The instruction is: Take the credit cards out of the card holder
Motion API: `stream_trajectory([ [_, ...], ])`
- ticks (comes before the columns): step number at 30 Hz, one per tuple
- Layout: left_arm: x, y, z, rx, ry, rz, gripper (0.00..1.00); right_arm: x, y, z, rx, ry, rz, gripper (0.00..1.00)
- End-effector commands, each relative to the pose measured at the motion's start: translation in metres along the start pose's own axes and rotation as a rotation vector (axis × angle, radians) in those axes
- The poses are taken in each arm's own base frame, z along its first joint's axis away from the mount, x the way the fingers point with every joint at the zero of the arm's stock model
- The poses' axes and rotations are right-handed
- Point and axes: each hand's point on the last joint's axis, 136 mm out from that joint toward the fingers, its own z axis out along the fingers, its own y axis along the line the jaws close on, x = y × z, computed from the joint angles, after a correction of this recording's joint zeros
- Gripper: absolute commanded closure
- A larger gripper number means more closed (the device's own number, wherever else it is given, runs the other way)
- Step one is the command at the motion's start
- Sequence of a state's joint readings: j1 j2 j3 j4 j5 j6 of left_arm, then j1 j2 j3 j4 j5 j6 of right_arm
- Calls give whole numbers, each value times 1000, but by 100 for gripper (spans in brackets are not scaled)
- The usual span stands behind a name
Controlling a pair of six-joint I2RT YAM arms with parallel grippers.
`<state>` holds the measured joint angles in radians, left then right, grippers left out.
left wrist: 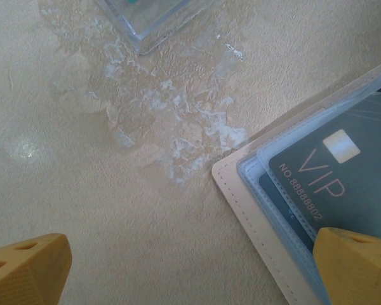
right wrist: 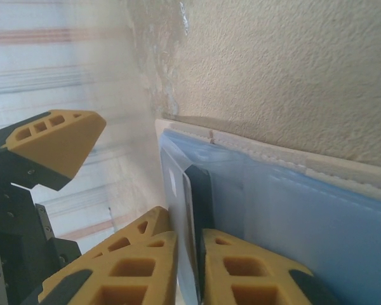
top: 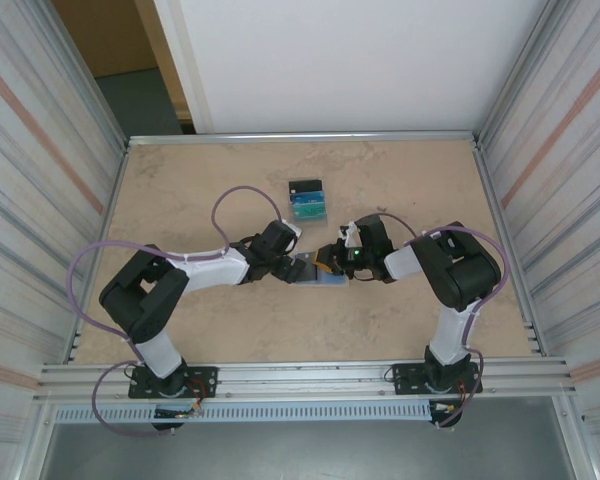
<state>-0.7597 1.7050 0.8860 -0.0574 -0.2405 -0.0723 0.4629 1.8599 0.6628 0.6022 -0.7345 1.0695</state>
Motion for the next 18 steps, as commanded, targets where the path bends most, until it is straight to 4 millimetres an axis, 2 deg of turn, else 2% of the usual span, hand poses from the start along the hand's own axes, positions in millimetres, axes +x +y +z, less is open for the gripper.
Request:
stream_trajectory([
  [1, 15, -1, 5, -12, 68, 28, 1, 2, 4, -1, -23, 17, 4, 86],
  [12, 19, -1, 8, -17, 90, 28, 1, 0, 18, -16, -64, 0, -28, 81],
  [18, 20, -1, 8, -18, 94, 29, 1, 1, 18, -17, -68, -2, -28, 84],
])
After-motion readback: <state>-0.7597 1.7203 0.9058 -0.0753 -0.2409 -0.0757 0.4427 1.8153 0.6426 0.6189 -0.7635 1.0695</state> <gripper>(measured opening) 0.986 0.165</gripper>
